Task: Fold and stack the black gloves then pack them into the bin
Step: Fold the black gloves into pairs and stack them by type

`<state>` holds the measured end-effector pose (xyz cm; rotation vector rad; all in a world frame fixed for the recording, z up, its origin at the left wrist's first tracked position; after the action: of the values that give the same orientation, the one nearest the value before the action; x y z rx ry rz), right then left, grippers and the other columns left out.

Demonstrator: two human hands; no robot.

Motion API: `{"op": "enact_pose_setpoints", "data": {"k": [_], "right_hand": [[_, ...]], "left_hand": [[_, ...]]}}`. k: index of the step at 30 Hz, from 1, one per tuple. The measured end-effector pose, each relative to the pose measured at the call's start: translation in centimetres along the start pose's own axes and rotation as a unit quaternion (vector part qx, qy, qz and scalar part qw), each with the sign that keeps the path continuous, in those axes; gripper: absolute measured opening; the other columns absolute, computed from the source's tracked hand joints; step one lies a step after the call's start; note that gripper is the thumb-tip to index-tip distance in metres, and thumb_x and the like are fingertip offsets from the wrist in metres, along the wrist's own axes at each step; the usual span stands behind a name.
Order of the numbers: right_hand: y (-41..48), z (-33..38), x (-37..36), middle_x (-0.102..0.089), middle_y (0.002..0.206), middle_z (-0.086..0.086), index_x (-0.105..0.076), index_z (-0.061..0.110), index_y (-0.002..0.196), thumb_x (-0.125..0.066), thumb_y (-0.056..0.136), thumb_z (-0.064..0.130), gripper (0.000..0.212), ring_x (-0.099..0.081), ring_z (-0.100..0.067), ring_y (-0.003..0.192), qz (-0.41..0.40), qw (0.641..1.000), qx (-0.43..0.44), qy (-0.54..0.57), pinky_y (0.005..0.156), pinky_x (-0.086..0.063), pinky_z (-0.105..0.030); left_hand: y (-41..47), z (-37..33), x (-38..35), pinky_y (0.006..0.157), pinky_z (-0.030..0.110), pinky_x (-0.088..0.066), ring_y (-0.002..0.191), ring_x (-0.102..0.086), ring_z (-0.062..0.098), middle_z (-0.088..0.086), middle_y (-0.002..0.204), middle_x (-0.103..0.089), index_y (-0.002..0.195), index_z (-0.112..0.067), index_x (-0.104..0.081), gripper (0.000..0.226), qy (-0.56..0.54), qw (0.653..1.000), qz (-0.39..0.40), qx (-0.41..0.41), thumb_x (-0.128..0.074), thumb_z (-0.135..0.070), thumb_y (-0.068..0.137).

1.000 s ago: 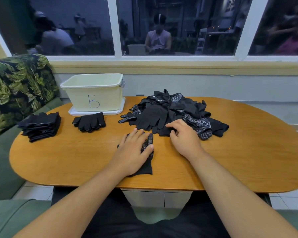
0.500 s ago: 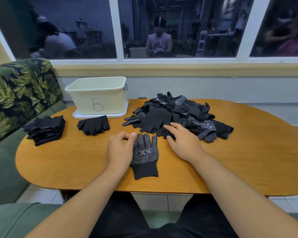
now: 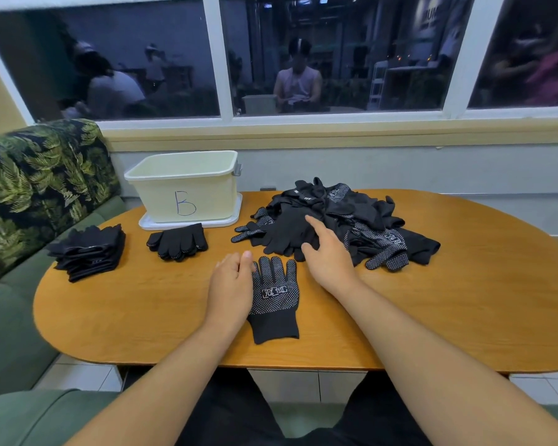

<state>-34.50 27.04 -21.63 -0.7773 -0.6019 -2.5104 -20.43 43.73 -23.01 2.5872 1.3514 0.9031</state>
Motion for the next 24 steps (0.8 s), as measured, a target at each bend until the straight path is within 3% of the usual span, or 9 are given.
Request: {"op": "enact_pose_setpoints", "data": {"k": [4, 7, 11, 15, 18, 21, 24], "right_hand": [[-0.8, 0.3, -0.4, -0.041, 0.165, 0.015, -0.046, 0.031, 0.160, -0.048, 0.110, 0.020, 0.052, -0.050, -0.011, 0.142, -0.020, 0.997, 0.067, -0.026, 0.107, -0.040, -0.025], [-2.2, 0.8, -0.7, -0.043, 0.163, 0.016, -0.049, 0.033, 0.157, -0.049, 0.109, 0.018, 0.050, -0.053, -0.006, 0.134, -0.026, 0.985, 0.157, -0.066, 0.103, -0.049, -0.027], [-3.2, 1.4, -0.2, -0.064, 0.140, 0.012, -0.066, 0.026, 0.139, -0.057, 0.100, 0.009, 0.043, -0.052, -0.015, 0.128, -0.081, 0.951, 0.276, -0.116, 0.099, -0.052, -0.038], [-3.5, 1.4, -0.1, -0.069, 0.129, 0.012, -0.072, 0.024, 0.126, -0.055, 0.091, -0.003, 0.048, -0.054, -0.017, 0.133, -0.055, 0.942, 0.320, -0.081, 0.113, -0.041, -0.040], [-4.0, 1.6, -0.2, -0.066, 0.136, 0.008, -0.069, 0.021, 0.133, -0.052, 0.096, -0.007, 0.050, -0.057, -0.011, 0.132, 0.037, 0.946, 0.321, -0.018, 0.113, -0.047, -0.035], [-4.1, 2.0, 0.1, -0.061, 0.140, 0.014, -0.065, 0.022, 0.139, -0.059, 0.099, -0.002, 0.047, -0.056, -0.004, 0.133, 0.064, 0.950, 0.306, 0.026, 0.112, -0.048, -0.030], [-4.0, 2.2, 0.3, -0.059, 0.141, 0.014, -0.062, 0.023, 0.142, -0.066, 0.095, -0.002, 0.053, -0.057, -0.008, 0.134, 0.058, 0.949, 0.308, 0.042, 0.111, -0.050, -0.034]], "left_hand": [[0.3, 0.4, -0.2, 0.090, 0.049, -0.055, 0.103, -0.064, 0.016, -0.011, 0.099, -0.068, 0.098, -0.040, -0.062, 0.019, -0.014, 1.000, 0.015, 0.022, -0.047, -0.048, 0.108], [0.1, 0.0, -0.3, 0.102, 0.045, -0.053, 0.113, -0.060, 0.006, -0.017, 0.115, -0.065, 0.112, -0.043, -0.062, 0.013, -0.013, 1.000, 0.025, 0.003, -0.050, -0.045, 0.107], [-0.6, -0.8, -0.2, 0.114, 0.044, -0.047, 0.132, -0.055, 0.008, -0.025, 0.141, -0.057, 0.145, -0.042, -0.053, 0.037, -0.036, 0.996, 0.077, -0.033, -0.052, -0.042, 0.108], [-1.0, -1.1, -0.4, 0.123, 0.037, -0.039, 0.143, -0.044, -0.006, -0.023, 0.154, -0.050, 0.158, -0.040, -0.042, 0.055, -0.064, 0.988, 0.130, -0.050, -0.060, -0.033, 0.107], [-1.1, -1.4, -0.4, 0.119, 0.026, -0.037, 0.144, -0.040, -0.011, -0.029, 0.156, -0.045, 0.160, -0.046, -0.036, 0.066, -0.037, 0.985, 0.154, -0.066, -0.067, -0.035, 0.102], [-1.1, -1.5, -0.5, 0.110, 0.017, -0.039, 0.137, -0.046, -0.011, -0.030, 0.152, -0.047, 0.156, -0.051, -0.038, 0.069, -0.016, 0.986, 0.147, -0.081, -0.072, -0.039, 0.098], [-0.9, -1.4, -0.6, 0.107, 0.023, -0.048, 0.128, -0.055, -0.005, -0.023, 0.140, -0.058, 0.149, -0.048, -0.049, 0.056, -0.023, 0.988, 0.123, -0.092, -0.072, -0.036, 0.099]]}}
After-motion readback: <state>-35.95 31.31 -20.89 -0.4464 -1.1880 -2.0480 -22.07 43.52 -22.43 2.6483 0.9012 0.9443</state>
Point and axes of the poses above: each hand's wrist, its own y-axis towards the middle knuckle, its own x-axis out of the back of the hand, z = x × y, the point moved 2 cm from there along y, towards the middle knuckle
